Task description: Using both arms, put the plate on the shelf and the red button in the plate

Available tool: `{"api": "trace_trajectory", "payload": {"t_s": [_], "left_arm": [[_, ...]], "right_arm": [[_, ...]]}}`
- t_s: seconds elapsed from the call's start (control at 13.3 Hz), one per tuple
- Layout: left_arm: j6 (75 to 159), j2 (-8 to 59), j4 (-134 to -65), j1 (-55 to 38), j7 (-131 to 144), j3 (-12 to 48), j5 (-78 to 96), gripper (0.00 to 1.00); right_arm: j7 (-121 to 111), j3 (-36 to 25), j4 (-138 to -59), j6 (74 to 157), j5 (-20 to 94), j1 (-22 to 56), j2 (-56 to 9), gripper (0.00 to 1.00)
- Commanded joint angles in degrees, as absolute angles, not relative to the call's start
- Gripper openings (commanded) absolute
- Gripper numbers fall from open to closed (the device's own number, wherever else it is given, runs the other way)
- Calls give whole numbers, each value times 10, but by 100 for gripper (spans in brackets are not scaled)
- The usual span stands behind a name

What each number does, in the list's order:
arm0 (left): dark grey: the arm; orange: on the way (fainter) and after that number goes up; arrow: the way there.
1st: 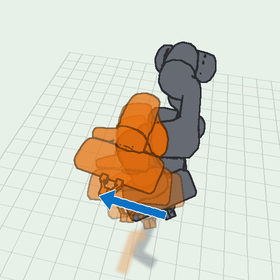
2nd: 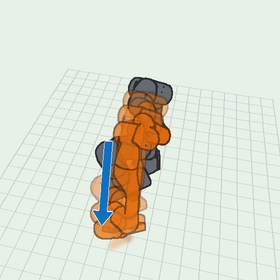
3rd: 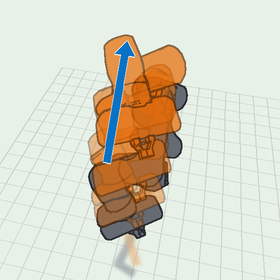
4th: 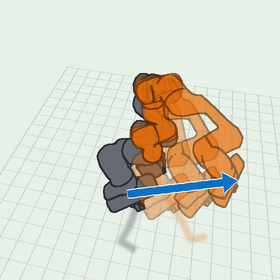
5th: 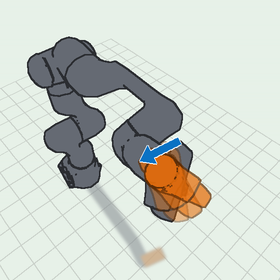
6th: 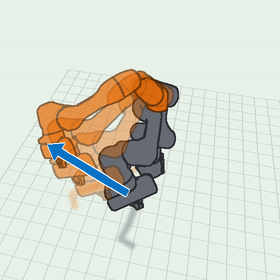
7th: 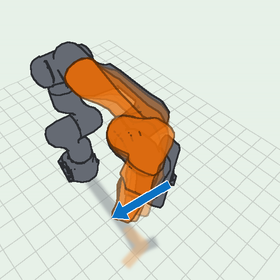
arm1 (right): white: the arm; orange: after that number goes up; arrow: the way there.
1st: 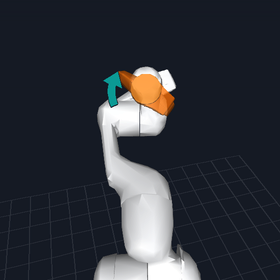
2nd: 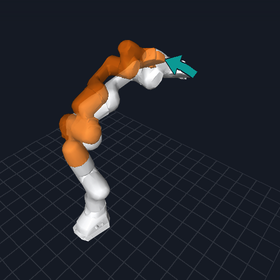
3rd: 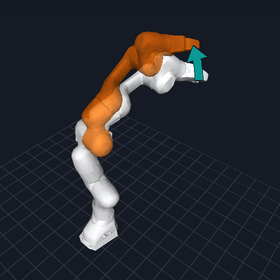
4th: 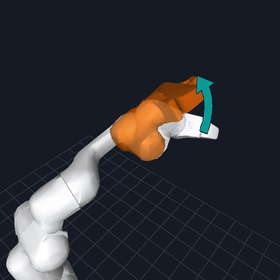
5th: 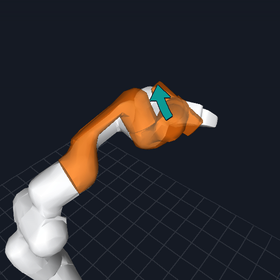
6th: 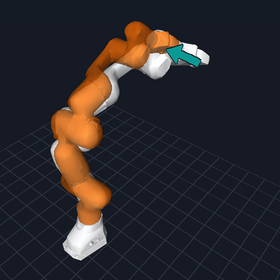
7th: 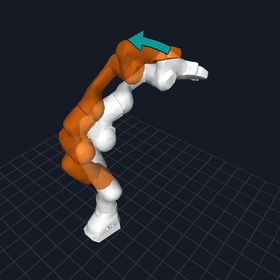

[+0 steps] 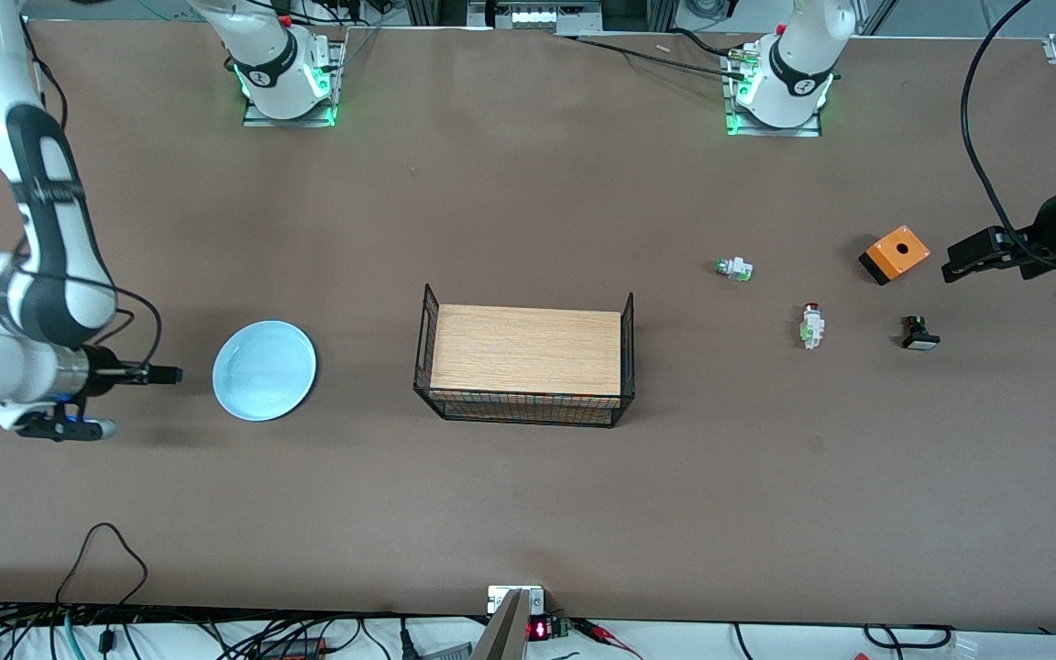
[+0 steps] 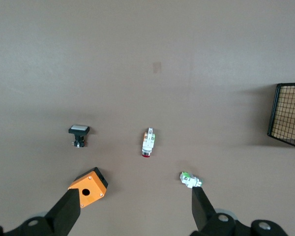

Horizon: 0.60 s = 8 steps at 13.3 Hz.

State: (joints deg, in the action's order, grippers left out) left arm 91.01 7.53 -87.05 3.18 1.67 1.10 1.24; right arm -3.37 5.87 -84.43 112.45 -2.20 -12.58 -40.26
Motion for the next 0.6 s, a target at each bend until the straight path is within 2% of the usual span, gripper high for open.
{"api": "trace_trajectory", "payload": {"t_s": [0.0, 0.53], "left_arm": [[897, 97, -871, 34, 21, 9, 12, 100], [886, 152, -872, 33, 16, 10, 5, 100]], "right_arm": [[-41, 69, -829, 1146, -19, -124, -427, 100], [-34, 71, -831, 1169, -6, -87, -439, 99]]}}
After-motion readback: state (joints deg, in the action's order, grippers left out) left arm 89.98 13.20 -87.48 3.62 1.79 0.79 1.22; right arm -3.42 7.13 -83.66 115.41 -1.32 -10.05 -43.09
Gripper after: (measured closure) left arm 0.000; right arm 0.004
